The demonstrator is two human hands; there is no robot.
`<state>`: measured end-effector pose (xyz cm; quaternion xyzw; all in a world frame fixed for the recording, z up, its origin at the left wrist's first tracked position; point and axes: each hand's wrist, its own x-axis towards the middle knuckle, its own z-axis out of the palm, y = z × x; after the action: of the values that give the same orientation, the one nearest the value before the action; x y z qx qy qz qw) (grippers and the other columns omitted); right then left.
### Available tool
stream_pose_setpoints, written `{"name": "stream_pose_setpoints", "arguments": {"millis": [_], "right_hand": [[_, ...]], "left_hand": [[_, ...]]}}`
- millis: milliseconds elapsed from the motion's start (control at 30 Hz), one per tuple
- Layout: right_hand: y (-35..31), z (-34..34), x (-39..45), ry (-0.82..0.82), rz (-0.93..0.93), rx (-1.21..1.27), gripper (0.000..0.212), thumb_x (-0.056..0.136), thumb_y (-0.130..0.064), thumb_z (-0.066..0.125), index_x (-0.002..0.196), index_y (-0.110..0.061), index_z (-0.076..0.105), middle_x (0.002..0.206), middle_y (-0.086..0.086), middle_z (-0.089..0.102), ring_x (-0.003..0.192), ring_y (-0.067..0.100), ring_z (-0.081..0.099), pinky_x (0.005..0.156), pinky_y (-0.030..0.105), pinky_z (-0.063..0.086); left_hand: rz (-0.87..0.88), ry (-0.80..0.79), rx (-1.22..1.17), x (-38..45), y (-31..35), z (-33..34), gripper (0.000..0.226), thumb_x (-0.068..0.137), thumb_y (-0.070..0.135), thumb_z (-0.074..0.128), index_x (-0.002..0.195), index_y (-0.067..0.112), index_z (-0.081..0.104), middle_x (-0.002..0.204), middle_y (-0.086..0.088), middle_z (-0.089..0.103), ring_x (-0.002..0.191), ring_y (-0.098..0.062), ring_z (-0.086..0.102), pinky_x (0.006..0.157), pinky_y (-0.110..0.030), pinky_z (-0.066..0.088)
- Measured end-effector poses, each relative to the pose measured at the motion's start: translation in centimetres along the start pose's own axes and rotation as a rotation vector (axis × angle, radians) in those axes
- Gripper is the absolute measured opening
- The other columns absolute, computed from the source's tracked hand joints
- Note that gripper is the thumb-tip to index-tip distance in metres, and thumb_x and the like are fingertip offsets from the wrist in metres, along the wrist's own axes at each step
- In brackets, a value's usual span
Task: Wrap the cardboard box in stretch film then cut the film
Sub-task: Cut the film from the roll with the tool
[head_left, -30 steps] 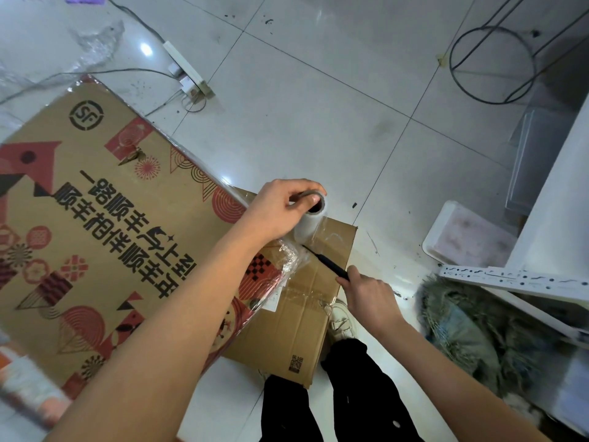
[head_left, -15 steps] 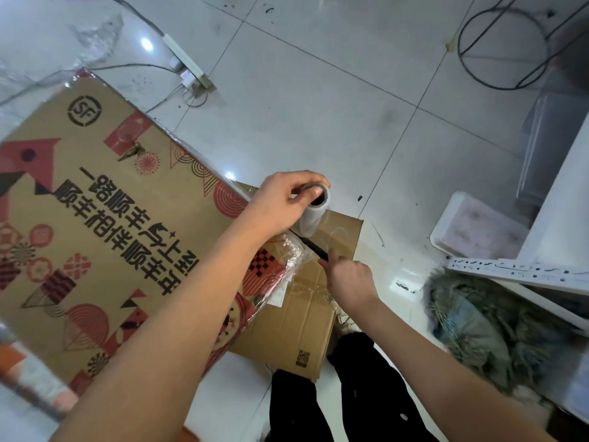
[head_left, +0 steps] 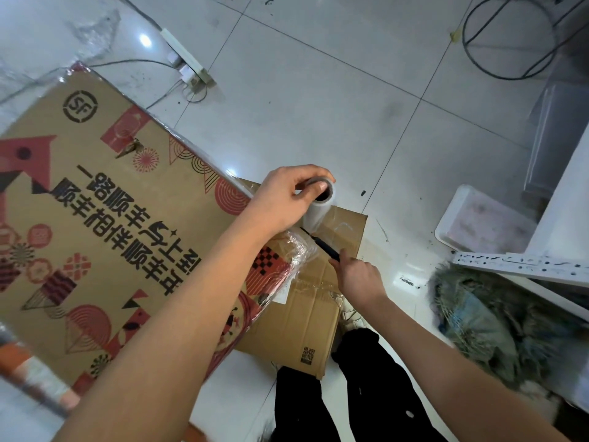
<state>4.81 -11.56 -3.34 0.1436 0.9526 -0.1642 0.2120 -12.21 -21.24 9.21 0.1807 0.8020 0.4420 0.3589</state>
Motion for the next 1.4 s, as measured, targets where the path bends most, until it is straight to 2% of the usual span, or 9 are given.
{"name": "stream_pose_setpoints", "arguments": {"millis": [100,200,367,567,767,933,1033,1133,1400], "right_hand": [[1.2,0.4,-0.6,-0.056,0.007,-0.047,0.037,0.102,-0.034,0.024,0.11,-0.003,0.043,0.083,0.014,0.067,0.077,0.034,0.066,0.057,0.03,0.032],[1.3,0.1,-0.2,-0.075,0.018,-0.037,0.038,0.102,-0.035,0.023,0.11,-0.004,0.043,0.085,0.012,0.067,0.078,0.034,0.065,0.057,0.03,0.032],[-1.3,0.6,2.8,-0.15,0.061,0.056,0.034,0.103,-0.032,0.022,0.115,-0.005,0.039,0.092,0.015,0.066,0.084,0.036,0.065,0.061,0.035,0.039],[1.7,1.7,0.0,-0.136,0.062,0.001,0.034,0.102,-0.034,0.026,0.107,-0.005,0.042,0.084,0.015,0.067,0.077,0.035,0.065,0.057,0.031,0.033],[-0.5,1.5,3.0,-0.219,0.06,0.042,0.034,0.103,-0.033,0.024,0.117,-0.006,0.039,0.095,0.015,0.067,0.086,0.035,0.064,0.061,0.034,0.037],[2.6,1.8,0.2,-0.239,0.092,-0.019,0.035,0.102,-0.035,0.027,0.111,-0.005,0.043,0.087,0.015,0.068,0.08,0.034,0.064,0.059,0.03,0.033],[1.1,1.4,2.2,-0.246,0.084,0.001,0.034,0.102,-0.034,0.025,0.115,-0.007,0.042,0.093,0.014,0.067,0.084,0.034,0.064,0.061,0.032,0.037],[-1.3,1.3,3.8,-0.265,0.047,-0.016,0.032,0.102,-0.022,0.025,0.124,-0.003,0.039,0.103,0.017,0.065,0.093,0.034,0.064,0.064,0.035,0.039],[0.2,2.2,2.7,-0.293,0.113,-0.057,0.03,0.103,-0.026,0.026,0.12,-0.005,0.04,0.104,0.015,0.066,0.093,0.033,0.064,0.066,0.035,0.041]], "left_hand": [[0.006,0.005,-0.018,0.0,-0.2,0.1,0.023,0.093,0.013,0.058,0.093,0.034,0.067,0.104,0.016,0.066,0.109,-0.004,0.058,0.103,-0.027,0.042],[0.018,0.001,-0.019,0.1,-0.2,0.2,0.026,0.092,0.014,0.058,0.089,0.039,0.065,0.103,0.018,0.065,0.109,-0.004,0.058,0.104,-0.03,0.042],[0.032,0.003,-0.01,0.3,-0.3,0.0,0.022,0.093,0.014,0.057,0.091,0.034,0.065,0.102,0.016,0.066,0.107,-0.003,0.058,0.101,-0.026,0.043],[0.043,0.016,0.0,0.2,-0.5,0.2,0.02,0.093,0.015,0.057,0.096,0.032,0.066,0.1,0.018,0.065,0.106,-0.002,0.058,0.098,-0.022,0.043],[0.052,0.033,-0.004,0.3,-0.5,0.1,0.02,0.093,0.014,0.056,0.094,0.031,0.067,0.097,0.02,0.065,0.101,0.002,0.059,0.094,-0.016,0.042],[0.018,0.029,-0.019,0.2,-0.4,0.3,0.02,0.092,0.015,0.058,0.097,0.032,0.067,0.104,0.016,0.066,0.108,-0.003,0.058,0.1,-0.024,0.043],[0.009,0.013,-0.003,0.2,-0.3,0.3,0.02,0.092,0.015,0.058,0.103,0.027,0.069,0.111,0.013,0.067,0.11,-0.004,0.057,0.102,-0.027,0.043],[0.022,0.019,-0.004,0.2,-0.4,0.3,0.02,0.092,0.013,0.058,0.099,0.028,0.069,0.105,0.015,0.066,0.11,-0.004,0.058,0.102,-0.028,0.044],[0.0,0.012,0.008,0.1,-0.4,0.4,0.02,0.092,0.015,0.059,0.104,0.026,0.07,0.109,0.014,0.066,0.113,-0.007,0.056,0.104,-0.033,0.043]]}}
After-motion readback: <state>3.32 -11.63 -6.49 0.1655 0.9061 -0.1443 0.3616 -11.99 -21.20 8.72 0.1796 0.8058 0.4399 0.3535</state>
